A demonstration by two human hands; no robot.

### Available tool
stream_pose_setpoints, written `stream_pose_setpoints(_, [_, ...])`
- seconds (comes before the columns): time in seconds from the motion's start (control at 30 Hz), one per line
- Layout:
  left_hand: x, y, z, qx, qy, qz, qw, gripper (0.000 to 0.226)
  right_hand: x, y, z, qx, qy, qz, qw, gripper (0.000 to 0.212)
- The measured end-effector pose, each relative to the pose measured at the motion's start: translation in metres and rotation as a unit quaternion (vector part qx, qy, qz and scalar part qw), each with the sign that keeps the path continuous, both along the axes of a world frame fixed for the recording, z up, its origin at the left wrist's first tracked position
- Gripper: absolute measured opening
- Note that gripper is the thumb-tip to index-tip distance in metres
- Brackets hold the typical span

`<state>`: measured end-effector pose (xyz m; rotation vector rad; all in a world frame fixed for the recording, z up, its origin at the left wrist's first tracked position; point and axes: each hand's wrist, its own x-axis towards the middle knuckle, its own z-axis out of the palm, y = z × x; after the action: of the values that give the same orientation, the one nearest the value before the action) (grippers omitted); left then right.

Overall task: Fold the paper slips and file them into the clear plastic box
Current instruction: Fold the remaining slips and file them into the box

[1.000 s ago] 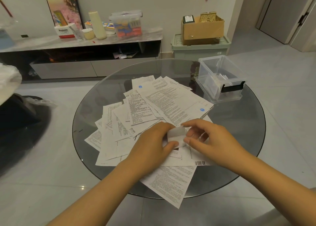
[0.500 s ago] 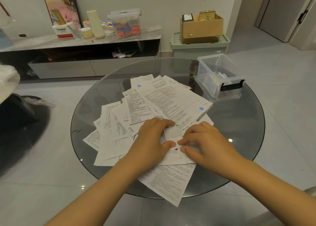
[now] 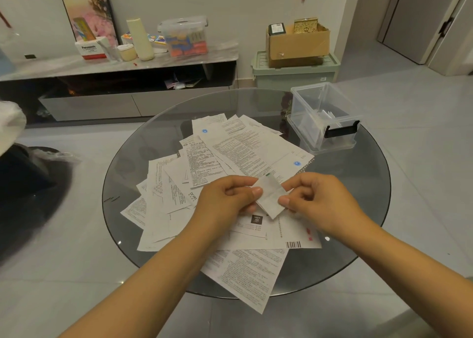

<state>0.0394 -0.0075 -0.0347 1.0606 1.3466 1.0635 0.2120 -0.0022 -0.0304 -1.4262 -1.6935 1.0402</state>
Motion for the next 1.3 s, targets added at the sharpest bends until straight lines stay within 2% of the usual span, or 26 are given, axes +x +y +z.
stream_pose_setpoints(0.13, [0.009, 0.002, 0.000, -0.003, -0.009, 0.043, 0.999, 0.012, 0.006, 0.002, 0.003, 0.002, -0.012, -0.001, 1.000, 0.019])
stream_pose_setpoints(0.23, [0.013, 0.004, 0.000, 0.029, 0.015, 0.041, 0.999, 0.013, 0.010, 0.005, 0.003, 0.001, -0.030, 0.002, 1.000, 0.017])
stream_pose_setpoints(0.3, [0.015, 0.005, 0.000, 0.068, 0.052, 0.023, 0.996, 0.016, 0.018, 0.010, 0.001, 0.009, -0.063, -0.015, 0.998, 0.014])
stream_pose_setpoints(0.4, [0.017, 0.007, -0.003, 0.128, 0.169, -0.004, 0.977, 0.020, 0.038, 0.022, -0.001, 0.045, -0.126, -0.095, 0.986, 0.015])
stream_pose_setpoints(0.5, [0.019, 0.006, -0.008, 0.179, 0.281, -0.012, 0.943, 0.016, 0.061, 0.033, -0.002, 0.064, -0.216, -0.150, 0.963, 0.031])
stream_pose_setpoints(0.57, [0.017, 0.006, -0.014, 0.229, 0.380, -0.031, 0.896, 0.021, 0.068, 0.040, -0.007, 0.079, -0.297, -0.161, 0.938, 0.035])
stream_pose_setpoints(0.63, [0.016, 0.009, -0.020, 0.250, 0.480, -0.063, 0.838, 0.035, 0.071, 0.044, -0.012, 0.078, -0.353, -0.168, 0.917, 0.033])
stream_pose_setpoints(0.73, [0.017, 0.014, -0.027, 0.214, 0.553, -0.092, 0.800, 0.057, 0.074, 0.046, -0.017, 0.077, -0.423, -0.161, 0.888, 0.029])
stream_pose_setpoints(0.83, [0.018, 0.018, -0.025, 0.227, 0.561, -0.087, 0.792, 0.054, 0.075, 0.046, -0.021, 0.094, -0.467, -0.142, 0.868, 0.032])
stream_pose_setpoints(0.97, [0.019, 0.022, -0.022, 0.281, 0.562, -0.072, 0.774, 0.026, 0.074, 0.042, -0.021, 0.108, -0.478, -0.121, 0.864, 0.038])
stream_pose_setpoints(1.03, [0.018, 0.024, -0.024, 0.300, 0.557, -0.063, 0.772, 0.021, 0.073, 0.039, -0.019, 0.131, -0.456, -0.124, 0.872, 0.037])
stream_pose_setpoints(1.17, [0.018, 0.022, -0.020, 0.290, 0.540, -0.055, 0.788, 0.016, 0.065, 0.034, -0.014, 0.189, -0.389, -0.119, 0.894, 0.034])
stream_pose_setpoints(1.3, [0.017, 0.022, -0.018, 0.290, 0.532, -0.053, 0.794, 0.014, 0.055, 0.030, -0.014, 0.206, -0.359, -0.091, 0.906, 0.038])
